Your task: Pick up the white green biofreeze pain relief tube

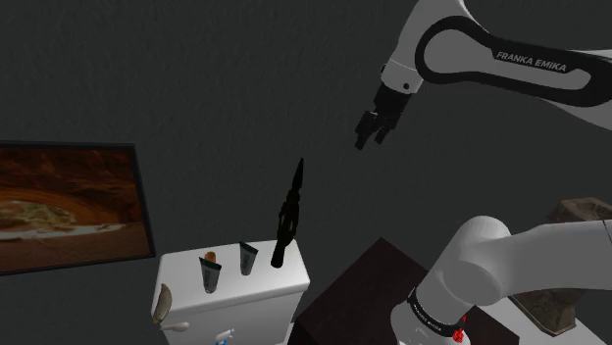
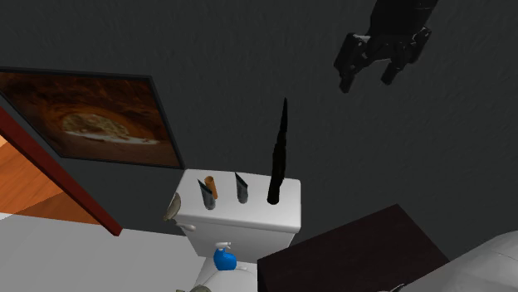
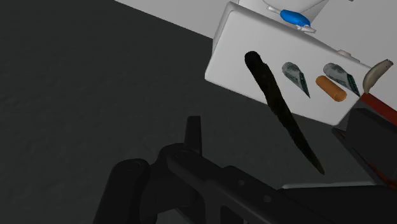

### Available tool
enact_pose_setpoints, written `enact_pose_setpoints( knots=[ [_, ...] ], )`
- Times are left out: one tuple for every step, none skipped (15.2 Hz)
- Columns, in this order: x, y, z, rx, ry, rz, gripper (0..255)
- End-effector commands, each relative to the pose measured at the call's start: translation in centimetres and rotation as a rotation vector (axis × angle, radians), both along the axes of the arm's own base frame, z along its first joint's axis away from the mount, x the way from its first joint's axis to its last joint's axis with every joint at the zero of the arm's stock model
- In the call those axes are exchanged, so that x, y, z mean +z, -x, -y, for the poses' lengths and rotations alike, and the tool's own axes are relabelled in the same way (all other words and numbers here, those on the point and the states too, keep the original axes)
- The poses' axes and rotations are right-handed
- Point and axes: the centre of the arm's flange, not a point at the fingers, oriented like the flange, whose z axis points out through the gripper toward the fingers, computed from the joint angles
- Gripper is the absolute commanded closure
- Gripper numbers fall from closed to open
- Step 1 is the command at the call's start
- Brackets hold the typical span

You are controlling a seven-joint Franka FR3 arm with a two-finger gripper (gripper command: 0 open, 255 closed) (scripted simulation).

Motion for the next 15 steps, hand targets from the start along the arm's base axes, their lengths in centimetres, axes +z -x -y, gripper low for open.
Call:
enact_pose_setpoints(
  knots=[
    [0.0,0.0,0.0,0.0,0.0,0.0,0],
    [-1.1,-0.6,-0.4,0.003,-0.002,-0.004,0],
    [-2.2,-1.2,-0.9,0.007,-0.004,-0.008,0],
    [-3.3,-1.8,-1.4,0.01,-0.005,-0.013,0],
    [-4.4,-2.4,-1.8,0.013,-0.007,-0.017,0],
    [-5.5,-3.0,-2.3,0.016,-0.009,-0.021,0],
    [-6.6,-3.5,-2.7,0.02,-0.011,-0.025,0],
    [-7.7,-4.1,-3.2,0.023,-0.013,-0.03,0],
    [-8.8,-4.7,-3.7,0.026,-0.015,-0.034,0],
    [-9.9,-5.2,-4.2,0.03,-0.016,-0.038,0],
    [-11.0,-5.8,-4.6,0.033,-0.018,-0.042,0],
    [-12.2,-6.3,-5.1,0.036,-0.02,-0.047,0],
    [-13.3,-6.8,-5.6,0.039,-0.022,-0.051,0],
    [-14.4,-7.4,-6.1,0.043,-0.024,-0.055,0],
    [-15.5,-7.9,-6.6,0.046,-0.026,-0.059,0]
  ],
)
